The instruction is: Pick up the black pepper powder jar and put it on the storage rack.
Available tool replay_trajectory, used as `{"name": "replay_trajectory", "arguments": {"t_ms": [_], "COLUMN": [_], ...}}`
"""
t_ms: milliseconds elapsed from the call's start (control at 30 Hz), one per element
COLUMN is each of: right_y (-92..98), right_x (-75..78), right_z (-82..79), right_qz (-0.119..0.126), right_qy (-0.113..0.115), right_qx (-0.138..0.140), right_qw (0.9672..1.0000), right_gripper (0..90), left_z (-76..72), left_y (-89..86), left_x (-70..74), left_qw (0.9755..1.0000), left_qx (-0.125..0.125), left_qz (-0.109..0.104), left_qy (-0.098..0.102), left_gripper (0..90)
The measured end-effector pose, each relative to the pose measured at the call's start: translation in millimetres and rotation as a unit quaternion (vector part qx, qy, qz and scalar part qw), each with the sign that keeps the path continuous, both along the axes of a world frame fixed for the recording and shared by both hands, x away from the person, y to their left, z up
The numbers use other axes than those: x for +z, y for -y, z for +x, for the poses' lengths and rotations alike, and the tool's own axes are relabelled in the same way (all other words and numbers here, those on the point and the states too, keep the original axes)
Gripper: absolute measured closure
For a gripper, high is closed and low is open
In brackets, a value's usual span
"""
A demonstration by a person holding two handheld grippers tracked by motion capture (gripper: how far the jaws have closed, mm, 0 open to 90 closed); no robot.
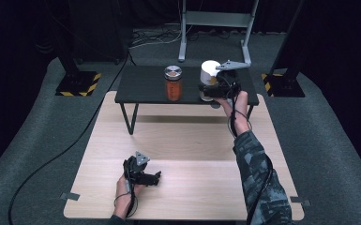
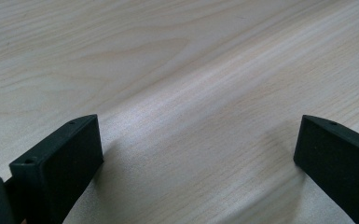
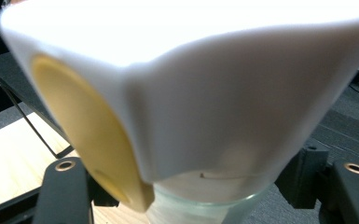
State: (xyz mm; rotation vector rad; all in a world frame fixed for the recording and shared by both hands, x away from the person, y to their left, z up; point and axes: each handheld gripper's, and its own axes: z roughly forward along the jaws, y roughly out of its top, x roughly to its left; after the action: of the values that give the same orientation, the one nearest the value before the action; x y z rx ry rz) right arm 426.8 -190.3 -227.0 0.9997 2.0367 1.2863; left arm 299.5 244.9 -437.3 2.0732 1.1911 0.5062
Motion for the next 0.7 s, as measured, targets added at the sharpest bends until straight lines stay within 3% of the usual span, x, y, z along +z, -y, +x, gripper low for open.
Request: {"name": "replay_trajectory", "arguments": {"t_ms": [700], "right_y": [-8.5], "right_x": [-1.5], "right_z": [4.9], "right_qz": [-0.001], "right_qy": [-0.001], "right_qx": [0.009], "right_qw": [1.0000], "right_gripper": [29.6], "left_z": [-0.3], "left_y": [0.2], "left_x": [-0.1], "left_qw": [1.0000], "left_qx": [0.000], "left_qz": [0.001], "left_qy": [0.001], "left_gripper": [0.7]}}
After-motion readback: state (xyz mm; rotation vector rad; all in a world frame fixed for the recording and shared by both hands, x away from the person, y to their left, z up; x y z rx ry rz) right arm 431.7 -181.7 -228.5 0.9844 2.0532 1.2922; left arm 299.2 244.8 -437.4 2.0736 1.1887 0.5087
